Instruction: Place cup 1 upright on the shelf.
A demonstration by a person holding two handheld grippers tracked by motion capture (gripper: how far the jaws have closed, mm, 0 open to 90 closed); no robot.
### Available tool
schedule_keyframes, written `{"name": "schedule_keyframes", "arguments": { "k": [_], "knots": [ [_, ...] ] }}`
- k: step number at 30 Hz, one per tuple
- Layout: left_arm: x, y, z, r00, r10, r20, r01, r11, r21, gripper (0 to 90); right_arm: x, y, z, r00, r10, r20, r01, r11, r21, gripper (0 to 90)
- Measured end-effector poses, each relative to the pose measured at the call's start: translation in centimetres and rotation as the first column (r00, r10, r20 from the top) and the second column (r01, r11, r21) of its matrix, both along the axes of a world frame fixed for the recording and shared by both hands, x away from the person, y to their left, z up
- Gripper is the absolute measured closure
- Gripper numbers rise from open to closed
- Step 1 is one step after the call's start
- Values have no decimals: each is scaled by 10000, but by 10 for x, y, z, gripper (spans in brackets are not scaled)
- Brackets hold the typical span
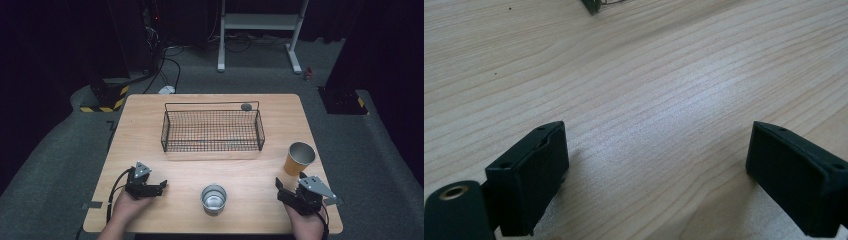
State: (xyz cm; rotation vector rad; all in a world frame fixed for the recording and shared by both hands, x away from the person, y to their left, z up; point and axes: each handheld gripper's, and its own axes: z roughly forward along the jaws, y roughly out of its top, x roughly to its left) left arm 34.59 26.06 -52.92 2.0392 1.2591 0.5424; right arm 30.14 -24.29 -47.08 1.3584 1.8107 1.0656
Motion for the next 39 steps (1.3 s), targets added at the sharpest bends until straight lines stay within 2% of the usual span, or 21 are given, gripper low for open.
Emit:
{"name": "schedule_keyframes", "arguments": {
  "k": [24,39],
  "knots": [
    [1,-1,0,10000,-44,29,44,10000,80,108,-1,-27,1,9966,-818,68,819,9966,-123,152],
    [-5,1,0,9999,-2,127,2,10000,-16,125,16,-35,-4,9942,-1074,-33,1074,9942,24,100]
  ]
}}
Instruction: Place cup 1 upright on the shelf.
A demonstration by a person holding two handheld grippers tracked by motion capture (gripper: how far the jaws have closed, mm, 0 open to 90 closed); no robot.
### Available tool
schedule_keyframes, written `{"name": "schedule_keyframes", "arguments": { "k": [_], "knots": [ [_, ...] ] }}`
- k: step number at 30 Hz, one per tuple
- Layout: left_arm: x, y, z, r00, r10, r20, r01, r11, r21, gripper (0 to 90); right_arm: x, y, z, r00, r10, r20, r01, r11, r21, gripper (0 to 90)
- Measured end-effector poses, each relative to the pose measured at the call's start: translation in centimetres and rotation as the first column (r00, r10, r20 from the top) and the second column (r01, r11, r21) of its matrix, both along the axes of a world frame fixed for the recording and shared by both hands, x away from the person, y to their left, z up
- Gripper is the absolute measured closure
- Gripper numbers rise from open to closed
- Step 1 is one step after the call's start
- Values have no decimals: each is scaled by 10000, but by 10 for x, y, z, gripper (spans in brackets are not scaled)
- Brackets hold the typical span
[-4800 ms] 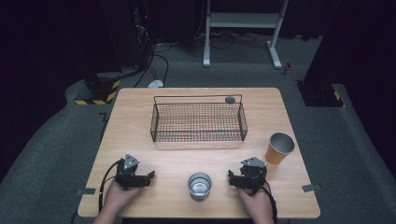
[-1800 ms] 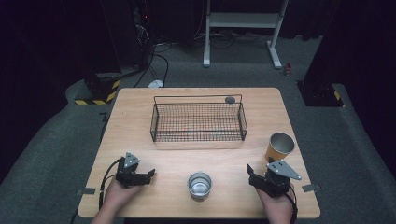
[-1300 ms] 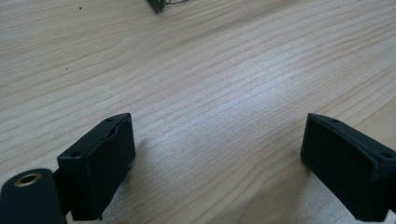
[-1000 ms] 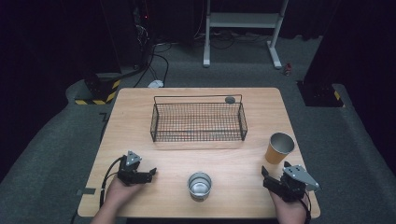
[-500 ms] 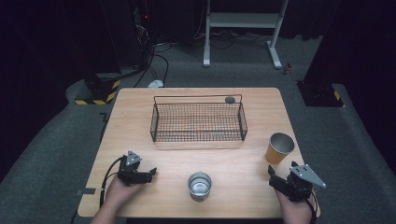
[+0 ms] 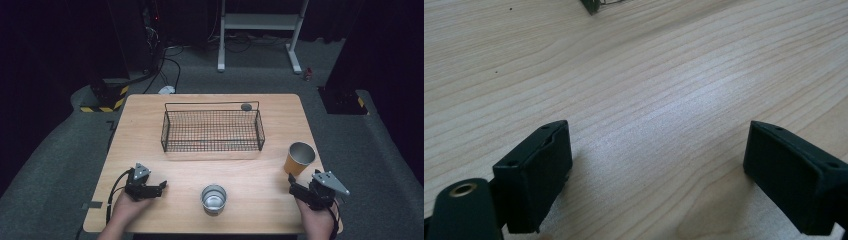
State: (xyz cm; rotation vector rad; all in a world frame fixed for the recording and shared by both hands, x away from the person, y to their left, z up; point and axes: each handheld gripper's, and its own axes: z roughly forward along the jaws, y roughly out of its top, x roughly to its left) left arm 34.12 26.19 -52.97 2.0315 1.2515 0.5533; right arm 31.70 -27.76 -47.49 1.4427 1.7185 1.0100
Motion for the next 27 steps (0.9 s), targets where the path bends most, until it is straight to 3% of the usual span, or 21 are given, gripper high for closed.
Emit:
{"name": "schedule_keyframes", "arguments": {
  "k": [16,27],
  "knots": [
    [-5,3,0,9994,338,-92,-338,9994,-2,86,29,-4,-11,9998,-85,-156,87,9999,145,92],
    [-9,2,0,9984,567,-91,-566,9984,67,82,48,-9,-11,9995,-169,261,160,9993,341,93]
  ]
}}
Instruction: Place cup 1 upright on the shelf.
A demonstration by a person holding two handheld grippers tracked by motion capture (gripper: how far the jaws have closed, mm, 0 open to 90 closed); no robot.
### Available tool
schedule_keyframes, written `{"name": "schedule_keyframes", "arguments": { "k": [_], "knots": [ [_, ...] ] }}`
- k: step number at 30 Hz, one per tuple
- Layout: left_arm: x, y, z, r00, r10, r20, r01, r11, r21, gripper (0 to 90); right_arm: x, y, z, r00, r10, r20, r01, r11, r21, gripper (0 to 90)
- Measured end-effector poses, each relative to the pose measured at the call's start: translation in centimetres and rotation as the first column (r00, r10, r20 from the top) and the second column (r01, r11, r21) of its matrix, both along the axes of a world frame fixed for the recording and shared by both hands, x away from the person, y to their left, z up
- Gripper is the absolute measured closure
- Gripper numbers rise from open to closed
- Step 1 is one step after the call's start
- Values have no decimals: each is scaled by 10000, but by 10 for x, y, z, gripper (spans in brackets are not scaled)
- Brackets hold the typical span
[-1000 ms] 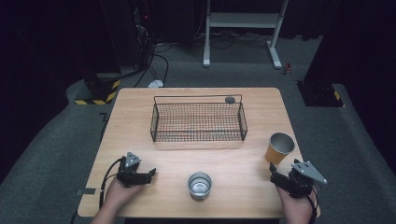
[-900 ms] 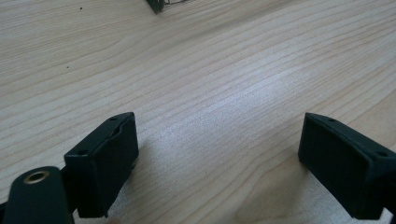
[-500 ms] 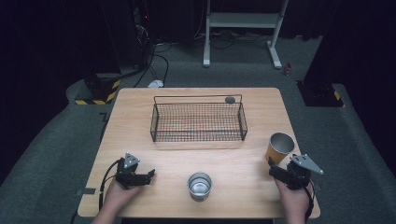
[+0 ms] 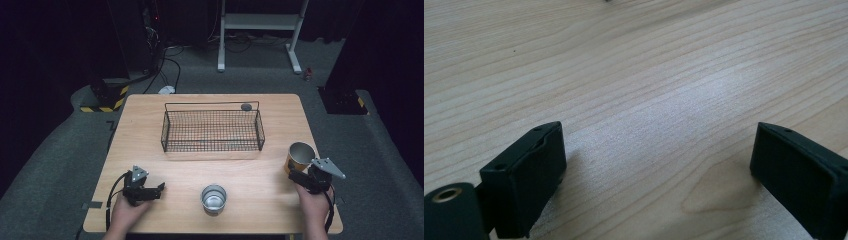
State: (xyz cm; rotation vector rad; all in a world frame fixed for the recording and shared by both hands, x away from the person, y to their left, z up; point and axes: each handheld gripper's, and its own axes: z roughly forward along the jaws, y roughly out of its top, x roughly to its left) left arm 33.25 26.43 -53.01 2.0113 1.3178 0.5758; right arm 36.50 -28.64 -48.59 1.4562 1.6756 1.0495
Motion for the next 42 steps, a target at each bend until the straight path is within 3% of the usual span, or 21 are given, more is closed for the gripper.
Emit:
{"name": "schedule_keyframes", "arguments": {
  "k": [8,15,22,42],
  "knots": [
    [-3,-2,0,9993,368,-22,-368,9993,18,80,11,0,2,9998,188,36,-188,9996,232,99],
    [-3,-2,0,9992,410,-15,-410,9992,12,80,17,3,0,9997,224,-126,-220,9994,276,102],
    [-4,-2,0,9991,428,-22,-428,9991,5,80,18,1,2,9991,396,122,-401,9981,459,125],
    [-4,-2,0,9990,436,-30,-436,9990,-20,79,15,15,9,9971,741,147,-740,9972,-109,135]
  ]
}}
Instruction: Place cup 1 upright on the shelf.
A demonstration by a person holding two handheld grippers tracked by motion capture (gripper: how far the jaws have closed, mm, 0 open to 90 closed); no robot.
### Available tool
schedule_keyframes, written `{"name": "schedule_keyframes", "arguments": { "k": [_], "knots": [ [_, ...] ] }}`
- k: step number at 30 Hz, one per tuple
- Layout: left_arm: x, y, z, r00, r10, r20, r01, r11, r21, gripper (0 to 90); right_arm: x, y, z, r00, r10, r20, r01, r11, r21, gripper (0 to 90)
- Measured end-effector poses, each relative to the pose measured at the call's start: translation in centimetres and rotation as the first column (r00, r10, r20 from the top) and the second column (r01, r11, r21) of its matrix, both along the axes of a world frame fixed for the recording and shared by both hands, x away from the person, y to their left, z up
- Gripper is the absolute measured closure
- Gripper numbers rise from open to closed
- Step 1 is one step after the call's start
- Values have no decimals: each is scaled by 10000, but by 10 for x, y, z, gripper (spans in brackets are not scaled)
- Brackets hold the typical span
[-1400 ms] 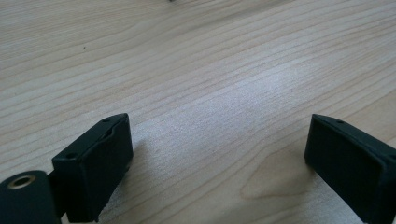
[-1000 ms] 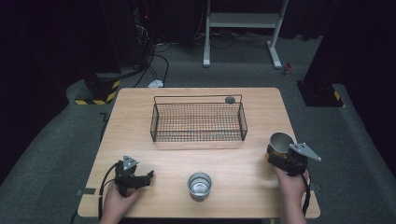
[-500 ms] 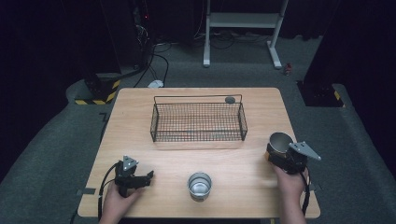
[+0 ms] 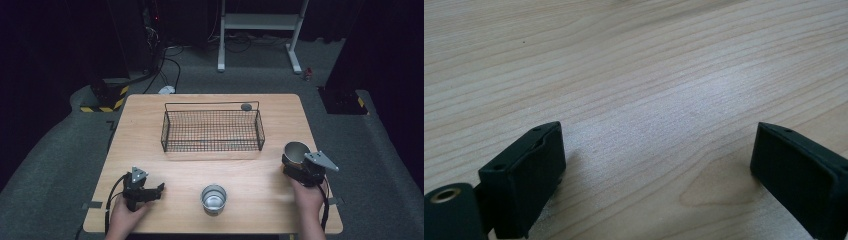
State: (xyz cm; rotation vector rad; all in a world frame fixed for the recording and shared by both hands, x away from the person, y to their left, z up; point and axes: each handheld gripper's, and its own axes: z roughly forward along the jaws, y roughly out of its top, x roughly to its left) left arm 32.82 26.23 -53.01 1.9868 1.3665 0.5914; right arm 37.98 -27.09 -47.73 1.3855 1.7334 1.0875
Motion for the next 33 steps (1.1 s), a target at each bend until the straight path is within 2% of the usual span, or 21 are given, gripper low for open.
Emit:
{"name": "schedule_keyframes", "arguments": {
  "k": [10,23,26,33],
  "knots": [
    [0,0,0,10000,5,-10,-5,10000,-9,79,-5,10,6,9994,306,162,-306,9995,-8,135],
    [0,1,0,10000,-45,-8,45,10000,6,80,-13,23,13,9966,722,401,-732,9970,237,136],
    [0,1,0,10000,-35,-11,35,10000,24,82,-15,31,15,9951,885,433,-892,9959,143,136],
    [0,1,0,10000,-39,-34,39,10000,2,81,-24,47,24,9893,1277,705,-1299,9912,272,136]
  ]
}}
